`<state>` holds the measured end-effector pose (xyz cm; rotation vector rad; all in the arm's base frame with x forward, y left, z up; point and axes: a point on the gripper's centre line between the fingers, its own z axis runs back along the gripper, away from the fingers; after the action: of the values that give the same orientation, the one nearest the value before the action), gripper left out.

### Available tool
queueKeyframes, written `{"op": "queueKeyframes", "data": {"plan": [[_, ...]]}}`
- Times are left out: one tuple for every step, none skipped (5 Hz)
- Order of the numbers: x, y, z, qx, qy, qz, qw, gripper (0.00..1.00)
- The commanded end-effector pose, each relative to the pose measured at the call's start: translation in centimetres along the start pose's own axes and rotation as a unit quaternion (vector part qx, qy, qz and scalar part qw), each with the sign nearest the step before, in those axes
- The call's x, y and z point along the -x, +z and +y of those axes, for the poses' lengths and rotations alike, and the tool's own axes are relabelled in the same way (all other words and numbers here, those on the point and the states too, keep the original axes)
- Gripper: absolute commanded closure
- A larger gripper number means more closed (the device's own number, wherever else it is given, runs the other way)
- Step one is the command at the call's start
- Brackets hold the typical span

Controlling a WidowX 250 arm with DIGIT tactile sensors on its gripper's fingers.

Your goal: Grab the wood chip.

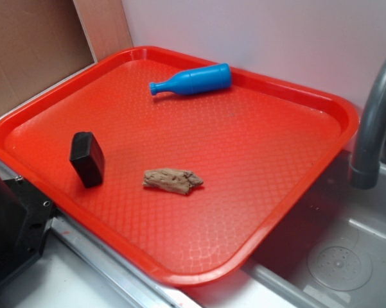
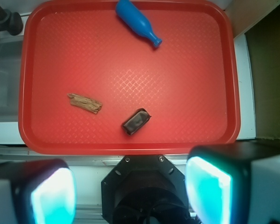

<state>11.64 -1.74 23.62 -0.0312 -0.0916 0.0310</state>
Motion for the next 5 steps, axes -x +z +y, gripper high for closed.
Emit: {"op": "queueKeyframes", "data": {"plan": [[0.0,0.0,0.0,0.000,0.000,0.000,1.000,0.00],[0.2,-0.2,-0.3,0.009,-0.052,-0.011,0.999,0.00],[-0.1,-1.1,-0.6,0.014,-0.127,-0.024,0.991,0.00],[-1.1,-2.9,-1.0,0.047,-0.215,-0.028,0.975,0.00],[-1.8,-4.6,-1.5,0.064,-0.263,-0.027,0.962,0.00]]}}
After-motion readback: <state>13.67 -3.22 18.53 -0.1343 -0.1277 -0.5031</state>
